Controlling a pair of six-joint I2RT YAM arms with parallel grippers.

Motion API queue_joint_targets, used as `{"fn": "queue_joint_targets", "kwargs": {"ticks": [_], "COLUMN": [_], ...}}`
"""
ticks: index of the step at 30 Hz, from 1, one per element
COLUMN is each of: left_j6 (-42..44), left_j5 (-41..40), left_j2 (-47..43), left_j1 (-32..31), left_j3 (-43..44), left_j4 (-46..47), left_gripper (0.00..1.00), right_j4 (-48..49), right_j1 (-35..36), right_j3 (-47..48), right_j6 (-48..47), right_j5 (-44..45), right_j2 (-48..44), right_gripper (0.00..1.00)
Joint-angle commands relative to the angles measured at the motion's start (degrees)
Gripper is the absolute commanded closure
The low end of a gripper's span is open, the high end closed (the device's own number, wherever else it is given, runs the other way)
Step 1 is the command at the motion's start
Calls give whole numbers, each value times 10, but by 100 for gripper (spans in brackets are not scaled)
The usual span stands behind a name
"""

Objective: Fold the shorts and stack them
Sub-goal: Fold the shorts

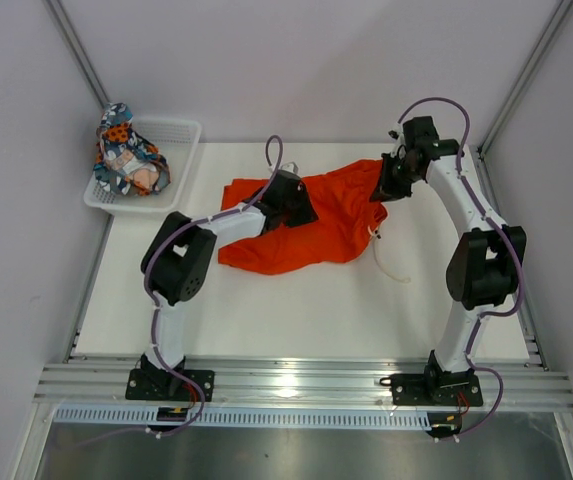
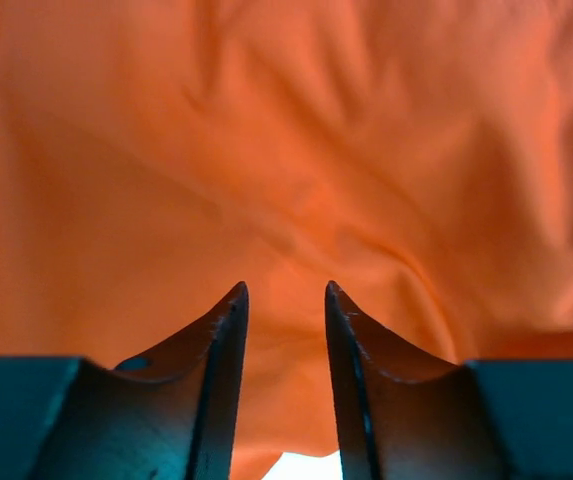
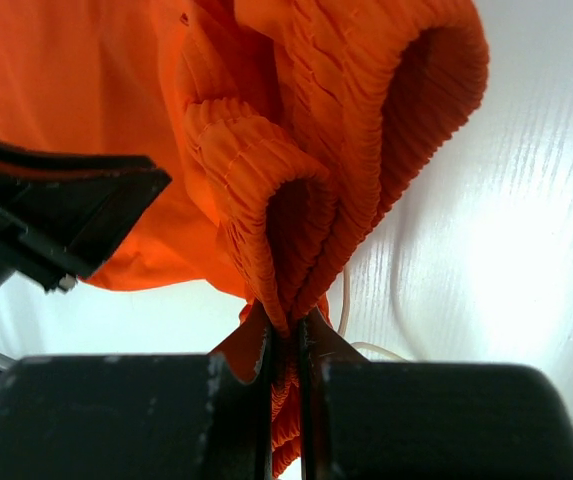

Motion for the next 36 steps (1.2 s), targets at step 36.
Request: {"fn": "queue_joint_targets", "kwargs": {"ticks": [36], "left_j6": [-12], "left_j5": [49], "left_j2": [80], "left_j1": [64], "left_j3": [137], "left_j4": [60], "left_gripper": [76], "right_j4": [-34], "right_j1": [4], "right_j3": [111], "right_j6": [65], "right_j5": [-90], "right_j2": [58], "right_gripper": [100]}}
